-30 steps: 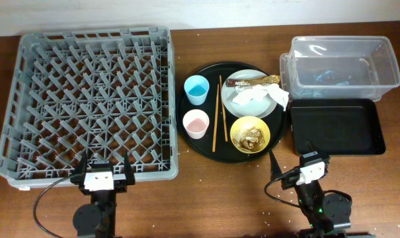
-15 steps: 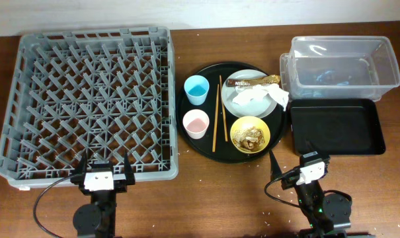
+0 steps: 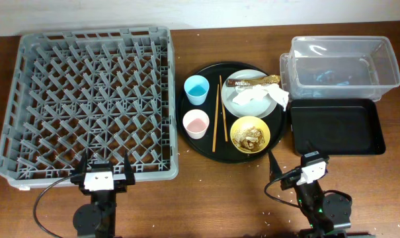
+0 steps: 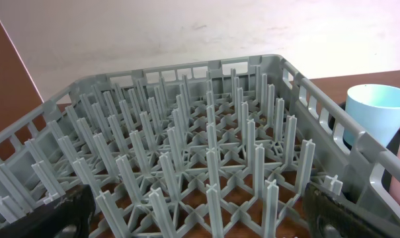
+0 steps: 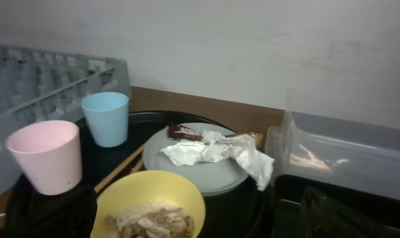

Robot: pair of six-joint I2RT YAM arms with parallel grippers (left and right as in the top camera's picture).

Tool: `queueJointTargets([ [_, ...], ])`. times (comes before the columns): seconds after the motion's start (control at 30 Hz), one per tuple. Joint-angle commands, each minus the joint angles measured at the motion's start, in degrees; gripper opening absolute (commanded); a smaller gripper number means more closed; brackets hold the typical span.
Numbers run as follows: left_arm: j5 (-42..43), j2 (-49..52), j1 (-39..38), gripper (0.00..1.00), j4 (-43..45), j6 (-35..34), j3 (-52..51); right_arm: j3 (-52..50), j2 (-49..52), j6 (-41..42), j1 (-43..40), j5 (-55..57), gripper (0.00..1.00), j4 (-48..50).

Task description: Sort waste into correct bins and load items into the dishwasher rack

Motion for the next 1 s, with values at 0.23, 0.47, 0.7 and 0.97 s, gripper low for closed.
queueJointTargets([
  [0.23,0.85,-0.44,0.15,1.00,0.09,1.14,-0.37,14.43,6.97,0.39,-0.20,1.64,0.99,0.70],
  [0.47,0.87,-0.44,0.13,1.00,0.09,1.14,-0.37,44.39,39.32,0.37,-0.20,0.79,0.99,-15.02],
  [0.7,-0.85,-0.44,0.13,1.00,0.68,1.11,-0.20,76.91,65.61,0.00,-0.20,-0.11,0.98,-44.89],
  [0.97,2.56,8.17,0.15,1.00,-6.49,-0.59,16.24,76.89,74.66,0.04,-0.15,-10.91,0.98,-42.75],
])
